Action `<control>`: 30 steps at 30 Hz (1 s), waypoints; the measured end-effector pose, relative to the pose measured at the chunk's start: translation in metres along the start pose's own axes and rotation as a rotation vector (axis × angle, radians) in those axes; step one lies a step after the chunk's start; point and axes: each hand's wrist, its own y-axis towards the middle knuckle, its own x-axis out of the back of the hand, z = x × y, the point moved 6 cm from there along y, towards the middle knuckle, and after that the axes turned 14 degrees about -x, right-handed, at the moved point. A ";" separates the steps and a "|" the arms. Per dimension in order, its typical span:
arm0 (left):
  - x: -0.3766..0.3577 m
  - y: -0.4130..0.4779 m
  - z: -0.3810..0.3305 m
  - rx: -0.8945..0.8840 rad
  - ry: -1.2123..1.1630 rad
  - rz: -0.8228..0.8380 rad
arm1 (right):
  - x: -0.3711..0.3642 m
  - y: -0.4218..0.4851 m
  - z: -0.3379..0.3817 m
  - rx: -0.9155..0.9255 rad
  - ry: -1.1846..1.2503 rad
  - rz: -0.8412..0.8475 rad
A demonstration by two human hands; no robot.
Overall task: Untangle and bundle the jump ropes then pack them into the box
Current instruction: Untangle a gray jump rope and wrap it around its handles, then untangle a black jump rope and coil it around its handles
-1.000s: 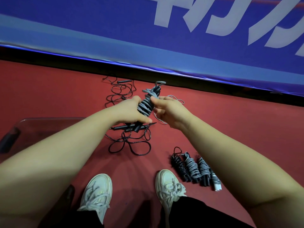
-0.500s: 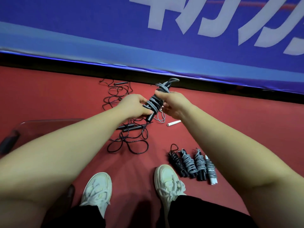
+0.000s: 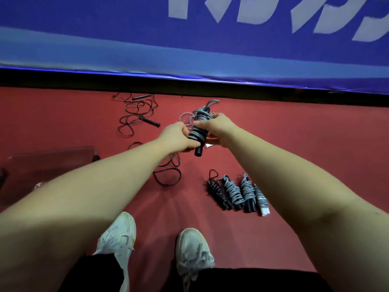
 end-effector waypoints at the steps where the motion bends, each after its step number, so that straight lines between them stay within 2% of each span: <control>1: -0.008 0.000 0.010 0.022 -0.060 0.023 | -0.002 0.010 -0.007 -0.012 -0.032 -0.014; 4: -0.032 0.000 0.040 0.091 -0.186 0.134 | -0.009 0.038 -0.035 -0.055 -0.127 -0.043; 6: -0.048 0.001 0.068 0.154 -0.184 0.204 | -0.013 0.056 -0.059 -0.085 -0.202 -0.063; 10: -0.069 0.011 0.120 0.273 0.019 0.326 | -0.027 0.085 -0.110 -0.117 -0.657 -0.136; 12: -0.071 0.015 0.136 0.291 0.169 0.398 | -0.036 0.099 -0.139 -0.178 -0.732 -0.122; 21: -0.059 0.031 0.184 0.323 0.315 0.378 | -0.069 0.122 -0.220 -0.324 -0.933 -0.177; 27: -0.033 0.027 0.183 0.303 0.376 0.349 | -0.075 0.117 -0.198 -0.374 -1.054 -0.104; 30: -0.012 0.022 0.179 0.299 0.408 0.327 | -0.080 0.110 -0.162 -0.264 -1.186 -0.107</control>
